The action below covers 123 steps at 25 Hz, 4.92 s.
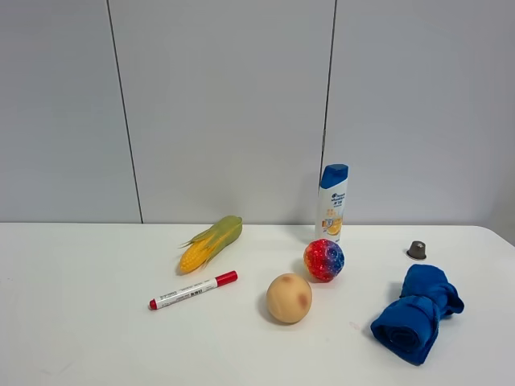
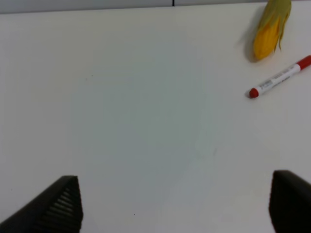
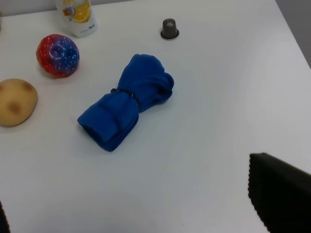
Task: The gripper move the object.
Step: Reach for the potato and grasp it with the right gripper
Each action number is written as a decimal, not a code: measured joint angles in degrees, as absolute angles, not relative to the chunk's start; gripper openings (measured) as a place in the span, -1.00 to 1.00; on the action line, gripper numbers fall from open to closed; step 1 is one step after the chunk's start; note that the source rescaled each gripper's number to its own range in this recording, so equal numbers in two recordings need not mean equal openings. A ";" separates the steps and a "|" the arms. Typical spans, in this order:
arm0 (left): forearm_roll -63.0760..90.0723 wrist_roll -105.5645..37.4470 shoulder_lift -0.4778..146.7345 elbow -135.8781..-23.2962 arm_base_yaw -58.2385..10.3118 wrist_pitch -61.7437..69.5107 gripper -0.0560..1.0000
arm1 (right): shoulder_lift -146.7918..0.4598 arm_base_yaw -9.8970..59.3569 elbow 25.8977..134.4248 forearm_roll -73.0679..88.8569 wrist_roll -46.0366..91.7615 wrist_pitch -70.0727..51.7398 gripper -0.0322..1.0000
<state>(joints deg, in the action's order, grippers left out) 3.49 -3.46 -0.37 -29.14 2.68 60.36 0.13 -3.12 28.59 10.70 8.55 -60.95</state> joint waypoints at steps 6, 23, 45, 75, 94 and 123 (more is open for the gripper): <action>3.49 -3.46 -0.37 -29.14 2.68 60.36 1.00 | 0.13 -3.12 28.59 10.70 8.55 -60.95 1.00; 3.49 -3.46 -0.37 -29.14 2.68 60.36 1.00 | 0.13 -3.12 28.59 10.70 8.55 -60.95 1.00; 3.49 -3.46 -0.37 -29.14 2.68 60.36 1.00 | 0.13 -3.12 28.59 10.70 8.55 -60.95 1.00; 3.49 -3.46 -0.37 -29.14 2.68 60.36 1.00 | -55.89 1.31 53.79 9.40 8.20 -52.23 1.00; 3.49 -3.46 -0.37 -29.14 2.68 60.36 1.00 | -105.01 33.67 79.47 0.81 -1.37 -46.54 1.00; 3.49 -3.46 -0.37 -29.14 2.68 60.36 1.00 | -123.02 35.21 84.99 -8.73 -6.20 -40.79 1.00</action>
